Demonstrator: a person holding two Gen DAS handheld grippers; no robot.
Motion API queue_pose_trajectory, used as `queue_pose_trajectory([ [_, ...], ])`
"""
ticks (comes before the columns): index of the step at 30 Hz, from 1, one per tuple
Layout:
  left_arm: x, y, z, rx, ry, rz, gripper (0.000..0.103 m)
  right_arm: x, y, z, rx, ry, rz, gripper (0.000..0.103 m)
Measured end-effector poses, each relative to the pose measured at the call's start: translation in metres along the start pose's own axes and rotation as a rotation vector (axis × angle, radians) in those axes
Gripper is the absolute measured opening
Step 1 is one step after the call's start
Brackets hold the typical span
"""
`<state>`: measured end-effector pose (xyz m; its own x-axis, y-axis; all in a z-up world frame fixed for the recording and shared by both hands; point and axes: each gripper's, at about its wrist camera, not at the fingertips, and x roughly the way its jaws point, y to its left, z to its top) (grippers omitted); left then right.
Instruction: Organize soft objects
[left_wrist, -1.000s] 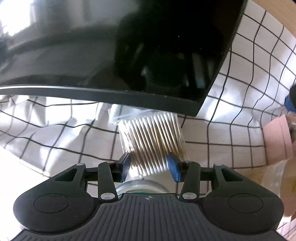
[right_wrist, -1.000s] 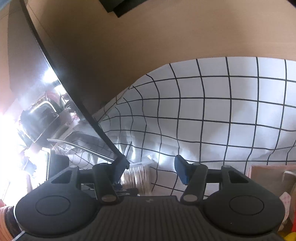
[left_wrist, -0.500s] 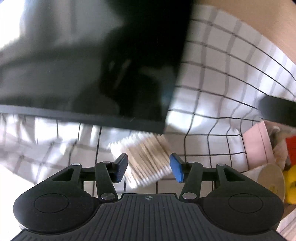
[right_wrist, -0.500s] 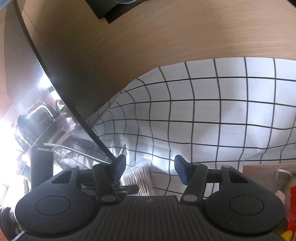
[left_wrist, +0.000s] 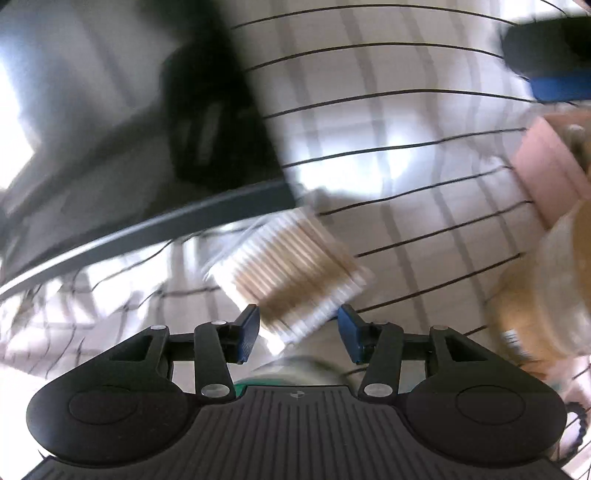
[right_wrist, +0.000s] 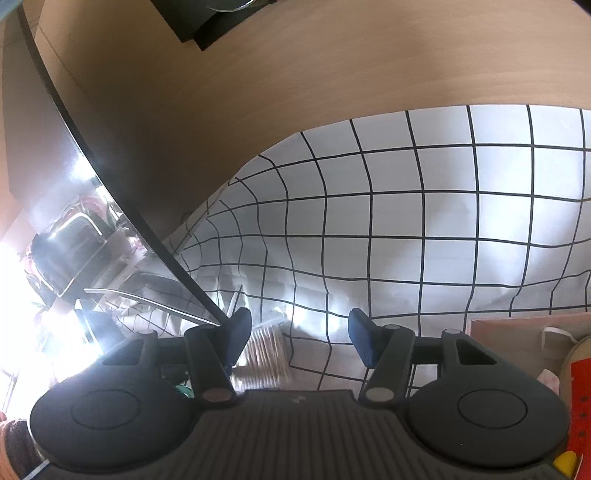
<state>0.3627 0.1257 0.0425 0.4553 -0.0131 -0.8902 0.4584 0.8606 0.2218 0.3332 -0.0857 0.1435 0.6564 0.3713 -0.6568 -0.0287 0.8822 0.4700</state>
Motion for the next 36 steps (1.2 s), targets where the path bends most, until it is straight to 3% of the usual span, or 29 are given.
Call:
queue_pose_trajectory([
  [5,-0.017,0.036,0.0,-0.297,-0.038,-0.137,0.051,0.002,-0.001,0.0,0.006,0.001,0.0,0.058],
  [7,-0.018,0.04,0.005,-0.368,-0.052,-0.169,0.051,0.003,0.0,0.0,0.008,0.002,0.003,0.058],
  [12,-0.001,0.02,0.025,-0.342,0.012,-0.077,0.053,0.001,0.002,-0.002,0.003,0.008,0.013,0.058],
  [14,0.002,0.012,0.028,-0.321,0.018,-0.057,0.061,0.0,0.001,-0.002,0.0,0.005,0.013,0.058],
  [16,0.007,0.005,0.033,-0.332,0.027,-0.076,0.077,0.0,-0.001,-0.002,0.004,0.005,0.012,0.058],
  [18,0.008,0.006,0.036,-0.367,0.022,-0.102,0.086,0.001,-0.003,-0.002,0.013,0.011,0.011,0.058],
  [21,0.006,0.009,0.036,-0.402,0.001,-0.117,0.084,0.002,-0.008,-0.004,0.024,0.017,0.013,0.058],
  [22,0.004,0.01,0.036,-0.387,-0.005,-0.095,0.078,0.002,-0.009,-0.004,0.025,0.017,0.011,0.058],
  [25,0.003,0.019,0.029,-0.346,0.014,-0.024,0.076,0.002,-0.012,-0.004,0.028,0.013,0.002,0.058],
  [31,0.017,0.032,0.041,-0.376,0.065,-0.055,0.084,0.003,-0.008,-0.005,0.017,0.022,0.02,0.058],
  [36,0.027,0.049,0.043,-0.41,0.091,-0.13,0.085,-0.002,-0.005,-0.004,-0.019,0.011,0.016,0.058],
])
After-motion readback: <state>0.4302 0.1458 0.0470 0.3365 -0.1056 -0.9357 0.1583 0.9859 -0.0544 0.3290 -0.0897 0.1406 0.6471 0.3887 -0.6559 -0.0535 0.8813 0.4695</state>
